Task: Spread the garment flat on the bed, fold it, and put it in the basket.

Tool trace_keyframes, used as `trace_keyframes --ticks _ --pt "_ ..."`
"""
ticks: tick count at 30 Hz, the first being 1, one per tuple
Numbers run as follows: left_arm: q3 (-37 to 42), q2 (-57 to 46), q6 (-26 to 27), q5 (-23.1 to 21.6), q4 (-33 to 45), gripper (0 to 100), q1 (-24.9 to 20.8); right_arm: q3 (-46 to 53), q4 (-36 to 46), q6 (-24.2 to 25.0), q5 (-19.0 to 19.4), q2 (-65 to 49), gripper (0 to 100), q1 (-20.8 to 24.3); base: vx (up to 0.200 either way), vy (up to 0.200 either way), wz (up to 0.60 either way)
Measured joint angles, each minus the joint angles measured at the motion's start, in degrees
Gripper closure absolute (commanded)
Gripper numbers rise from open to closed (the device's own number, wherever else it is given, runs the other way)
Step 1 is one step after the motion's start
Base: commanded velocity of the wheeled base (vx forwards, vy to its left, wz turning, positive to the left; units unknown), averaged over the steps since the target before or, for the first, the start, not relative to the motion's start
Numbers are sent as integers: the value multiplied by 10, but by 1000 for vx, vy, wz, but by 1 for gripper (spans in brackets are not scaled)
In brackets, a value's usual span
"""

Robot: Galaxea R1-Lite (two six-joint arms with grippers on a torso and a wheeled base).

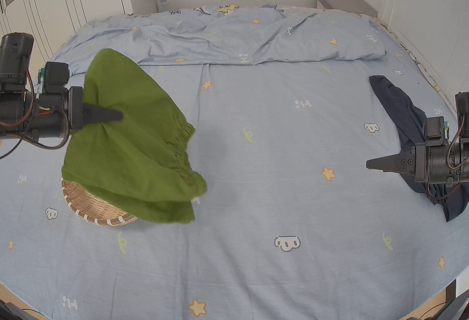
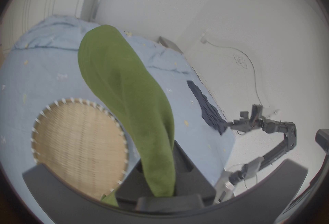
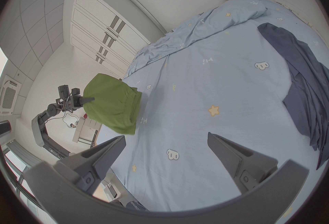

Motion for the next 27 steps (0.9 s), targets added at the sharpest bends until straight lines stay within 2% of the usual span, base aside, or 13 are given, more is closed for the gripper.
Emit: trace_keyframes --ticks 8,20,23,27 --pt "-2 37 2 -19 -93 100 93 0 0 2 0 -10 0 0 0 0 0" --pt "41 97 0 -10 -98 100 156 -2 0 3 0 -21 0 0 0 0 0" --pt "50 104 0 15 -97 100 173 -2 1 3 0 -22 0 0 0 0 0" --pt "53 120 1 73 -95 100 178 -2 1 3 0 -23 0 0 0 0 0"
